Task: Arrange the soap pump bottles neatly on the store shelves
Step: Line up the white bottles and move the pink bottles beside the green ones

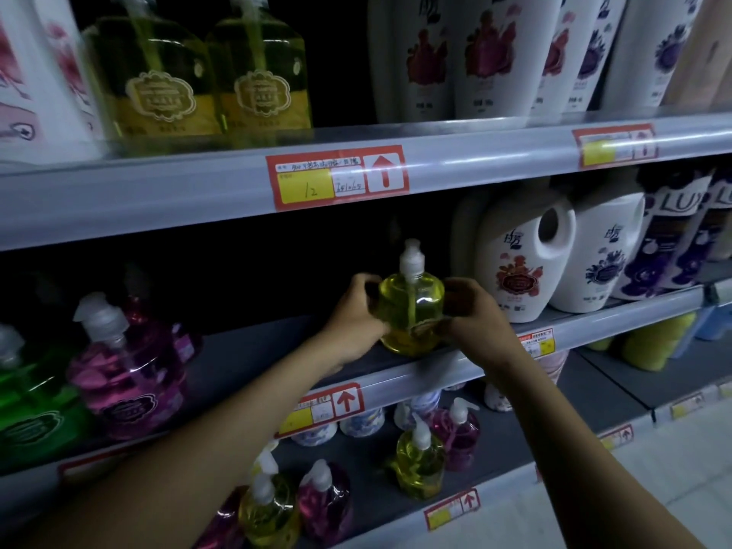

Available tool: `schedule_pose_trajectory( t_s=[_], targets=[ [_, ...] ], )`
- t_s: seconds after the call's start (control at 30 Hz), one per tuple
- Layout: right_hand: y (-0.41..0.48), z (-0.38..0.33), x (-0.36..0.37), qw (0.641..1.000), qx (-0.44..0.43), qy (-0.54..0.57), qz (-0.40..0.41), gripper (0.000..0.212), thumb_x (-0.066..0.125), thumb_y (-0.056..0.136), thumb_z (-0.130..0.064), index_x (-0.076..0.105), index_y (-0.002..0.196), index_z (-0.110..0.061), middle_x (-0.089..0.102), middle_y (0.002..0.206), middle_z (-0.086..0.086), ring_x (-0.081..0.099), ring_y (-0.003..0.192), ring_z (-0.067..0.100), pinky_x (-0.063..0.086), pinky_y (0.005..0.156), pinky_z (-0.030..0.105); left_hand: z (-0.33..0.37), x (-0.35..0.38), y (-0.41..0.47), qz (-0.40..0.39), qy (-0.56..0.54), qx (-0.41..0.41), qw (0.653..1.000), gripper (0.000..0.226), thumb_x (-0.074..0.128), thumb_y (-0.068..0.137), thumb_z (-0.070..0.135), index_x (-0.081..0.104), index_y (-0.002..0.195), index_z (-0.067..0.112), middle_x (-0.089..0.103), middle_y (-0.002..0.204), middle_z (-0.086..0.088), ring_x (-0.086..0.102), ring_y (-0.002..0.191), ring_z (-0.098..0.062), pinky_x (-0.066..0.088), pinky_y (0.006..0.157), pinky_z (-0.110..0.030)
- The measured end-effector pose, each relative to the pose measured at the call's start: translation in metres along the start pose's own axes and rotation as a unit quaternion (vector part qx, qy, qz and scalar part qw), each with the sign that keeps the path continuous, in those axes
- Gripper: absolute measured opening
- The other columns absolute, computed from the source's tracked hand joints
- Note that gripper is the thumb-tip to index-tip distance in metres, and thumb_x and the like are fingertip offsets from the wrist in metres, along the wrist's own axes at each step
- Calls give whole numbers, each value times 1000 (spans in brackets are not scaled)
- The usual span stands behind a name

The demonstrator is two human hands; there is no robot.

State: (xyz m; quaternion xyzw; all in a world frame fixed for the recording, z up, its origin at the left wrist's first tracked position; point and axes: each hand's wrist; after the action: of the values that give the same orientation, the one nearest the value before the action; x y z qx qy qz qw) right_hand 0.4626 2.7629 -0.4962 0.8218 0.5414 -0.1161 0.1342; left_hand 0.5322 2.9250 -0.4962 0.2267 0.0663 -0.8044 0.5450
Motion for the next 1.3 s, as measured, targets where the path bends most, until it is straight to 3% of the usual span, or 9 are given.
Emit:
schedule_pose_trajectory(
  t_s=[0.07,0.17,0.33,0.5,0.7,0.9,1.0,1.13,1.3],
  targets=[
    [1,0,4,999,-16,-11,-39,79,74,64,-6,45,136,-21,65,123,0,60,115,17,50,97,49,-9,-16,-8,-28,-8,-10,1000,70,73,77,0,40,136,20,55,112,4,54,109,-15,45,94,-29],
    [-3,-3,19,993,-72,-53,-75,82,73,60,-20,46,137,-27,66,123,-4,60,116,16,50,98,46,-14,-25,-18,-58,-31,7,998,49,69,83,1,50,123,20,60,114,3,57,113,-15,45,98,-29],
    [-18,-23,37,980,-157,-92,-74,73,80,62,-14,56,128,-35,70,113,-12,63,109,7,52,96,36,-21,-46,-44,18,-77,42,996,40,69,77,-10,60,100,23,67,99,8,65,90,5,49,77,-11],
    [-39,-54,45,971,-209,-80,-86,74,86,55,-9,62,122,-31,70,99,-22,61,101,-9,51,89,19,-10,-72,-88,93,-72,88,989,49,69,76,-11,60,106,27,71,94,18,63,95,8,47,78,-9],
    [-71,-110,10,953,-231,-58,-189,61,91,52,-9,71,108,-25,76,95,-9,71,91,4,57,86,29,31,-95,-140,94,-66,142,983,46,72,77,3,61,116,24,72,107,13,67,100,-2,52,77,-15],
    [-93,-168,-27,931,-292,-22,-219,55,89,50,-3,74,101,-20,77,90,-2,74,88,14,59,79,35,87,-105,-171,137,-66,192,969,54,73,72,20,61,124,19,73,106,12,70,94,-7,57,73,-22],
    [-96,-193,-43,918,-352,31,-181,56,90,48,-9,74,99,-26,77,91,-7,73,88,10,58,75,25,124,-113,-168,164,-57,231,957,50,76,71,26,64,119,23,73,103,12,70,95,-8,57,76,-24],
    [-87,-210,-48,890,-445,84,-54,64,86,56,-13,67,115,-31,74,104,-14,70,97,6,56,84,25,167,-127,-140,208,46,288,934,37,78,76,24,66,111,28,71,100,18,65,99,1,52,85,-22],
    [-50,-207,-32,876,-465,110,70,64,68,82,2,50,138,-23,65,122,-10,61,114,5,52,96,31,209,-142,-77,170,174,326,913,49,67,87,14,52,132,25,66,117,10,60,111,-6,49,95,-33]
  ],
)
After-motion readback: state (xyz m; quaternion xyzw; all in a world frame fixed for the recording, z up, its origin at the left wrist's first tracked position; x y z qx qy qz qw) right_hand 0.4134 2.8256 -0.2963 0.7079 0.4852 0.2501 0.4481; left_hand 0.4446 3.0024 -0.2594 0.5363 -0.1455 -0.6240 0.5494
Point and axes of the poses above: each hand's wrist, its own y-axis towards the middle knuckle, its own x-axis out of the palm, z = x × y
